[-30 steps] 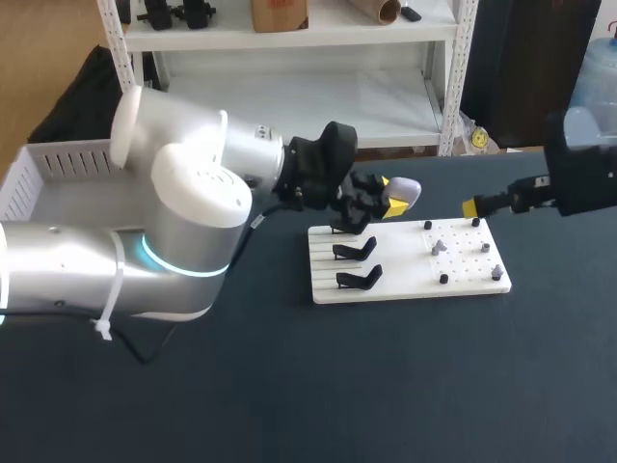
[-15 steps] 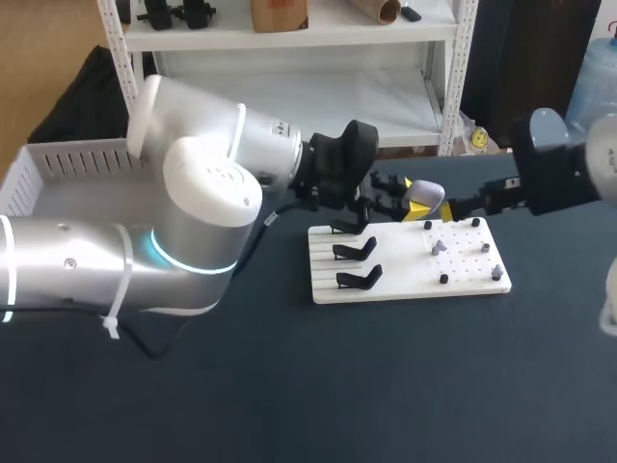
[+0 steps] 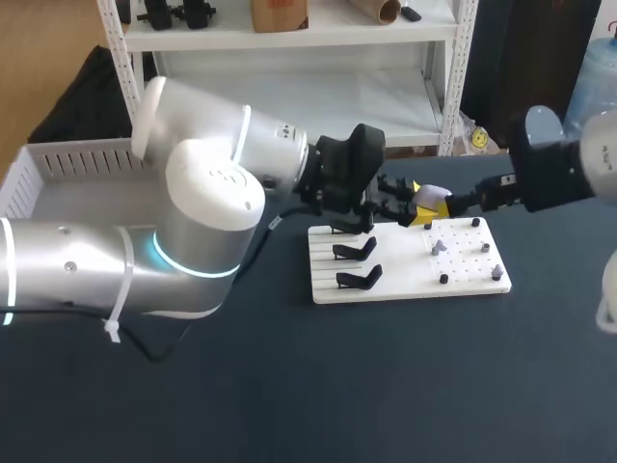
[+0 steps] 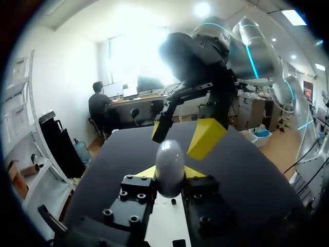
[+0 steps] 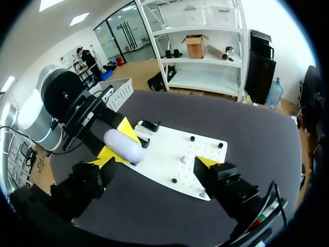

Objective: Pick up each earbud case from the left stands, insert the matching earbuds, close the lid, and place the case in the box.

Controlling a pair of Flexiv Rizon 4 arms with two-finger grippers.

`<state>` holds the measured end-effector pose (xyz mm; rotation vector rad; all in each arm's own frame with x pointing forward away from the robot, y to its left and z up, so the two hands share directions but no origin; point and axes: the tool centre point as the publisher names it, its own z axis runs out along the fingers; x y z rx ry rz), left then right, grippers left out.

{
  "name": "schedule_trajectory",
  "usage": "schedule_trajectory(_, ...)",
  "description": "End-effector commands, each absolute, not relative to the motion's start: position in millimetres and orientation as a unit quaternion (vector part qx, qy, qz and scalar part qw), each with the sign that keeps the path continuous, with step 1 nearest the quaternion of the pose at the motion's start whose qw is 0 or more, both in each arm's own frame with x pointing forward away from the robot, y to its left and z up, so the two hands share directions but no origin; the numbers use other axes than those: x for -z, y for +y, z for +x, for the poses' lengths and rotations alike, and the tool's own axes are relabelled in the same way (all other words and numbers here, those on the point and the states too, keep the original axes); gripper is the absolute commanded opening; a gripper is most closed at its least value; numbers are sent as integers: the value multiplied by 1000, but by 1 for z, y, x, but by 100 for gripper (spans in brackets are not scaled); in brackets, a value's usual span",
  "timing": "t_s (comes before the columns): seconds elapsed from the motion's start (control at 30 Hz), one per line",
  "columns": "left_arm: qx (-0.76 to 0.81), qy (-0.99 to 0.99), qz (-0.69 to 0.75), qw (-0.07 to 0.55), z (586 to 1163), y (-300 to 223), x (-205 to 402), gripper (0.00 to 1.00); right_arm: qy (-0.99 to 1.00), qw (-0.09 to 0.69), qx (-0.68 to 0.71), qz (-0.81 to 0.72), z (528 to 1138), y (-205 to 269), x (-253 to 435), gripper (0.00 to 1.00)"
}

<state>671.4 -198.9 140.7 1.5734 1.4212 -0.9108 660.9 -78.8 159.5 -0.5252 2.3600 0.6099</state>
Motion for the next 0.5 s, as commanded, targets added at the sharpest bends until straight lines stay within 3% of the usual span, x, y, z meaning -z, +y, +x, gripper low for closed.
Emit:
schedule_trajectory(0.03, 364, 561, 622, 407, 668, -196, -138, 0, 898, 322, -225, -198, 660, -79, -165, 100)
schedule_trajectory(0.5, 397, 560, 598, 413, 654, -180, -130, 0, 902, 332, -204, -187, 667, -100, -177, 100)
